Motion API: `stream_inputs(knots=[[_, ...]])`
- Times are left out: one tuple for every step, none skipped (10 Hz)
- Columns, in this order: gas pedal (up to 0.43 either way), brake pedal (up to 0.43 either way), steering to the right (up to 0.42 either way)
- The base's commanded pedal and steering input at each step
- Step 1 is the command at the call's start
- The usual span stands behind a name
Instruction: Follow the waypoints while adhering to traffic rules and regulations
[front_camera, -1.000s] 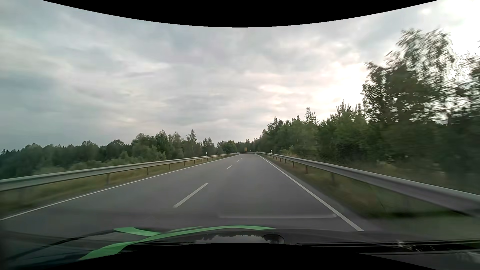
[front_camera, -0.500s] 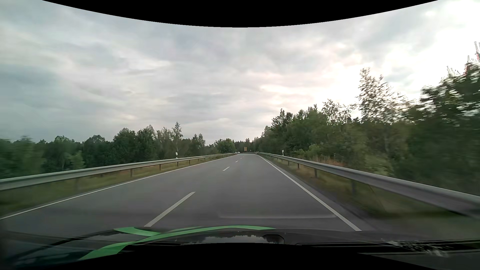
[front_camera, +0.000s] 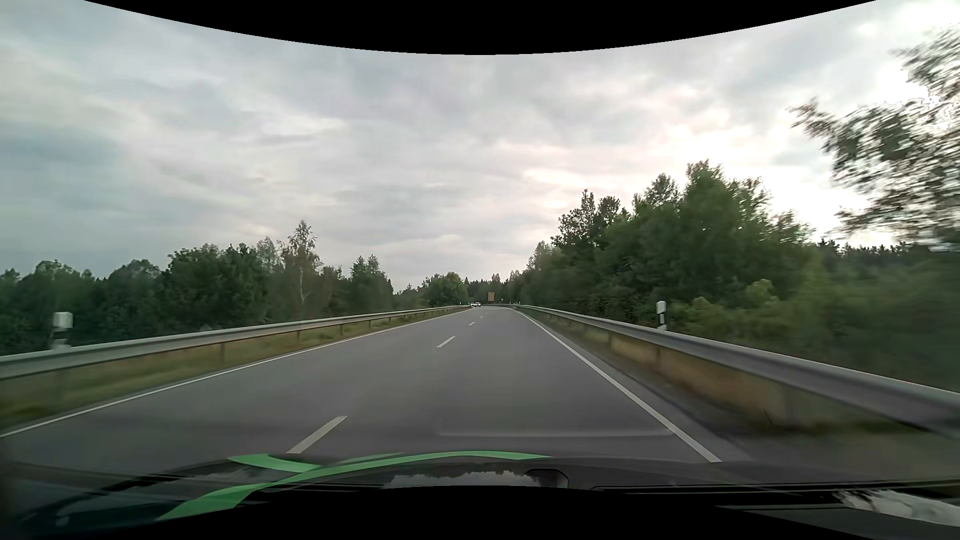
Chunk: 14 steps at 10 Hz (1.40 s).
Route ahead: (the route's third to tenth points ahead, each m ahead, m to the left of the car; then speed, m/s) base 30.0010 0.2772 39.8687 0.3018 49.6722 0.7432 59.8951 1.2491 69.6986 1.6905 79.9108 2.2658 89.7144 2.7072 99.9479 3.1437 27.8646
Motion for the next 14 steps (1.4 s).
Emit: stream_inputs(knots=[[0.39,0.0,-0.003],[0.398,0.0,-0.003],[0.398,0.0,-0.003],[0.398,0.0,-0.003],[0.378,0.0,-0.003],[0.339,0.0,-0.003],[0.339,0.0,-0.003],[0.339,0.0,-0.003],[0.35,0.0,-0.003],[0.35,0.0,-0.003],[0.358,0.0,-0.003],[0.37,0.0,-0.003],[0.37,0.0,-0.003],[0.358,0.0,-0.003]])
